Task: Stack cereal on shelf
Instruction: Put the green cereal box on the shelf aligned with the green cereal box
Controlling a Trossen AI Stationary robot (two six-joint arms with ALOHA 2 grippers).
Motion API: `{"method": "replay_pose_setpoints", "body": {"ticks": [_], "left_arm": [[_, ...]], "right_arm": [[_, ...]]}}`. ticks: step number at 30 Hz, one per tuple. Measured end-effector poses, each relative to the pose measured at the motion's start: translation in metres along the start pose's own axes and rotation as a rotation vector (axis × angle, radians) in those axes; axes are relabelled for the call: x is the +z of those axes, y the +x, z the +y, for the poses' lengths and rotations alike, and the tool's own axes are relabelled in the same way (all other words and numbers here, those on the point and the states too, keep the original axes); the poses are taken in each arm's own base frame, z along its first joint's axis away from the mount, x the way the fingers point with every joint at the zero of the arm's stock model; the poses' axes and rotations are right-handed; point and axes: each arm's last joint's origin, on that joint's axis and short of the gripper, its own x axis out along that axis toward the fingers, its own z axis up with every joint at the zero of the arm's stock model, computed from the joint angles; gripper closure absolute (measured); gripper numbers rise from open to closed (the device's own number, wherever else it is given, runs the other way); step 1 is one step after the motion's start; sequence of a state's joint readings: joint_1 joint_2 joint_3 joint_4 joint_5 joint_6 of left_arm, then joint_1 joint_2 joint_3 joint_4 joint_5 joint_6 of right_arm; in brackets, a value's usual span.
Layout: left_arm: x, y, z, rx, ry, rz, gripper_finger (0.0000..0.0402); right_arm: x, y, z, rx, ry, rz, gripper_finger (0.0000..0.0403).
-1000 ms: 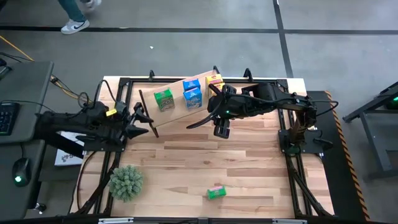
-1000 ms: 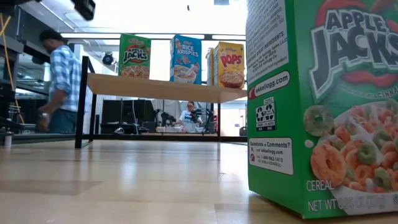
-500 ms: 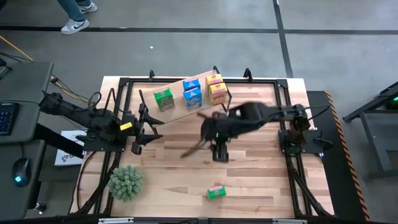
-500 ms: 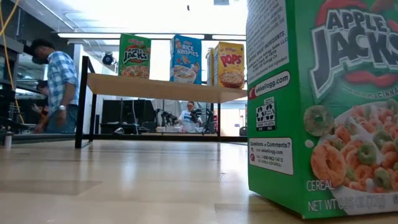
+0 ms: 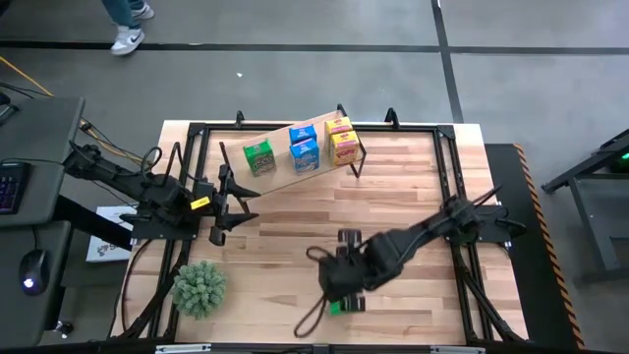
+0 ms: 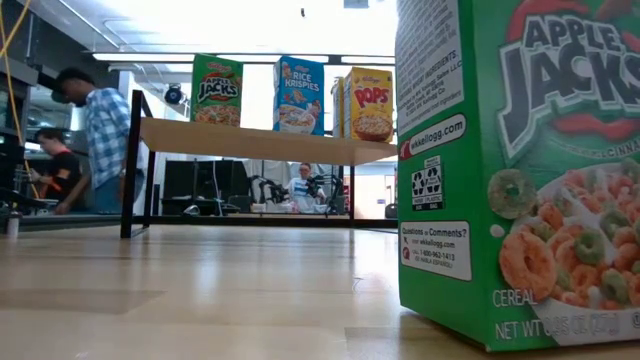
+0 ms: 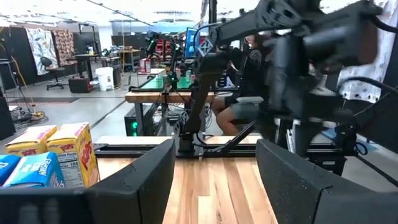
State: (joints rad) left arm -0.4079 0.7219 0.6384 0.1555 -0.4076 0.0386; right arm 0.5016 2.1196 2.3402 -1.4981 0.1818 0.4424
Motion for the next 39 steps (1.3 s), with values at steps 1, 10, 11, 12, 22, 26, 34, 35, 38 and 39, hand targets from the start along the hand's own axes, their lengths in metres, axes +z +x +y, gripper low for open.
{"method": "replay_pose_setpoints", "body": {"ticks": [1,10,11,12,22,26,34,35,38,39], "left_arm": [[0.0,0.0,0.0,0.001,0.0,0.0,0.0188],[-0.006,0.0,0.0,0.0,-0.008,0.036,0.0188],[-0.007,0.0,0.0,0.0,-0.011,0.039,0.0188],[-0.009,0.0,0.0,0.0,-0.012,0.044,0.0188],[-0.01,0.0,-0.001,-0.003,-0.014,0.047,0.0188],[-0.01,0.0,-0.001,-0.003,-0.006,0.046,0.0188],[-0.01,0.0,0.0,-0.002,-0.007,0.046,0.0188],[-0.01,0.0,0.0,-0.002,-0.007,0.046,0.0188],[-0.01,0.0,0.0,-0.002,-0.007,0.046,0.0188],[-0.01,0.0,0.0,-0.002,-0.007,0.046,0.0188]], "right_arm": [[0.0,0.004,0.006,0.024,-0.005,0.009,0.0226],[-0.011,0.033,0.046,0.074,0.094,0.115,0.0226],[-0.013,0.036,0.05,0.071,0.081,0.123,0.0226],[-0.015,0.04,0.055,0.069,0.071,0.13,0.0226],[-0.021,0.076,0.08,0.076,-0.048,0.199,0.0226],[-0.019,0.078,0.077,0.072,-0.059,0.198,0.0226],[-0.015,0.079,0.072,0.108,-0.042,0.212,0.0226],[-0.015,0.079,0.072,0.112,-0.042,0.215,0.0226],[-0.015,0.079,0.072,0.113,-0.042,0.214,0.0226],[-0.015,0.078,0.072,0.111,-0.046,0.211,0.0226]]}}
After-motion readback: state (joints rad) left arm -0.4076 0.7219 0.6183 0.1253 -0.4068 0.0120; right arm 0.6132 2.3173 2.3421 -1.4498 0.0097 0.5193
